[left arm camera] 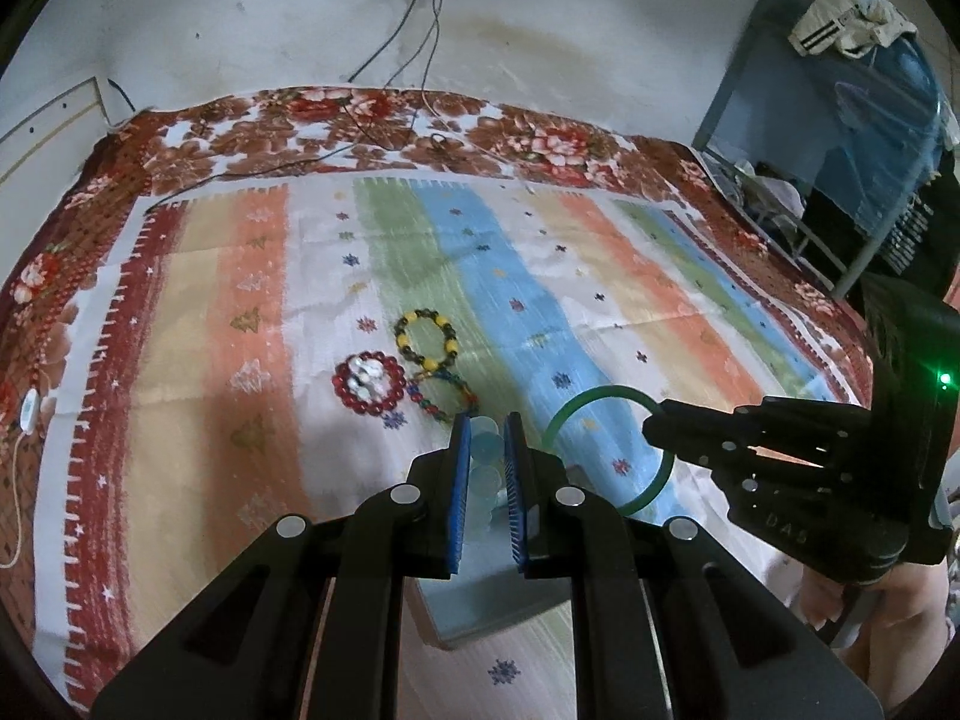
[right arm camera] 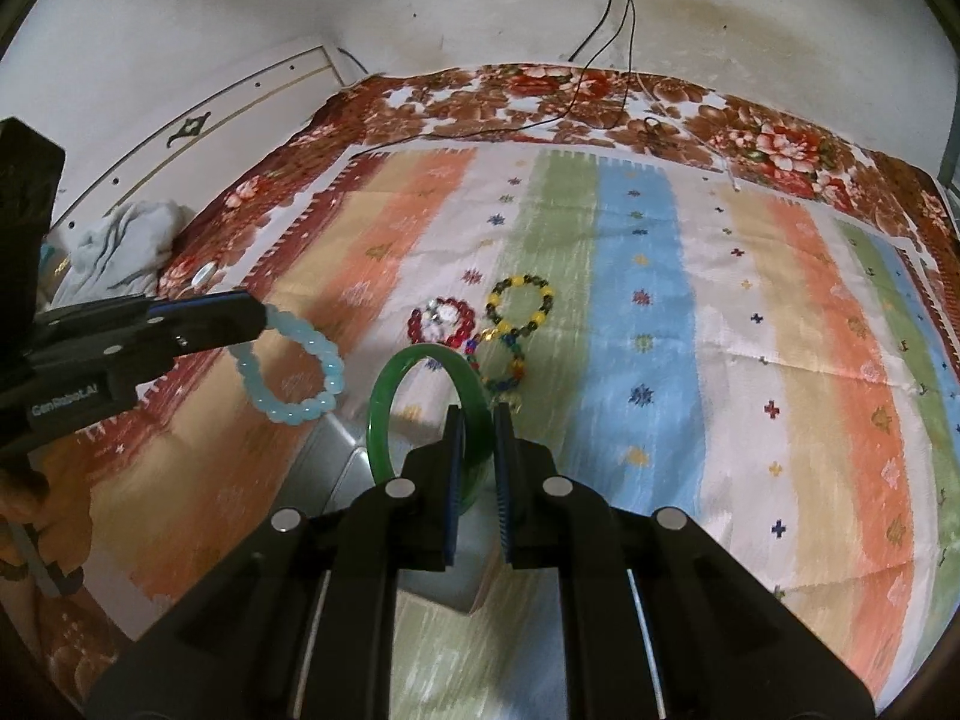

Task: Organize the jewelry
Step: 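Lift and carry both held bracelets over the silver tin box, then open the right tool over the tin while the left tool releases its bracelet, then move both tools back toward the remaining bracelets on the blanket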

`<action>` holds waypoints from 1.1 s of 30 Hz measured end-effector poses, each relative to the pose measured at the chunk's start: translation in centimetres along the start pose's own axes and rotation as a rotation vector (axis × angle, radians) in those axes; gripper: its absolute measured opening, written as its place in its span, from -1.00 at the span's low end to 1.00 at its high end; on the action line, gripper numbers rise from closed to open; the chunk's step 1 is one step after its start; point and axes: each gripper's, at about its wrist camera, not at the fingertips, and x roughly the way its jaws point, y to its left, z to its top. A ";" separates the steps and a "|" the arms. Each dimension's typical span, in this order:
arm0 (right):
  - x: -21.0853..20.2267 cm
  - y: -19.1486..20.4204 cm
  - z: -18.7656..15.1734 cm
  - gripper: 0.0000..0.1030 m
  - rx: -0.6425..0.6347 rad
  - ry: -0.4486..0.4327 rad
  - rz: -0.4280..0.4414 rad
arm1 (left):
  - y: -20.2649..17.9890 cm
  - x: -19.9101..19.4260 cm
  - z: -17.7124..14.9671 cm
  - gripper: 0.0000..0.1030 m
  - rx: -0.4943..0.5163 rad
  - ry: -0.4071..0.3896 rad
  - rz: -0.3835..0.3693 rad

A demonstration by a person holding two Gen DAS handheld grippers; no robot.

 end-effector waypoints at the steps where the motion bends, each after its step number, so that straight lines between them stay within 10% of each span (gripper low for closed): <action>1: 0.1 0.2 -0.2 -0.79 -0.002 0.004 0.001 | -0.2 0.1 -0.2 -0.79 0.004 0.005 -0.002; 8: 0.6 0.9 -0.5 -0.71 -0.016 0.037 0.049 | -0.9 0.3 -1.2 -0.79 -0.001 0.028 -0.011; 11: 0.6 0.9 -0.4 0.13 -0.023 0.027 0.040 | -0.7 0.8 -1.3 -0.66 -0.013 0.045 -0.003; 17: 1.0 -0.1 -0.3 0.15 -0.017 0.029 -0.014 | 0.4 0.7 -1.0 -0.11 -0.022 0.024 0.057; 33: 2.9 -1.5 0.1 0.16 0.014 0.038 -0.042 | 4.2 2.4 -0.3 0.11 -0.075 0.066 0.161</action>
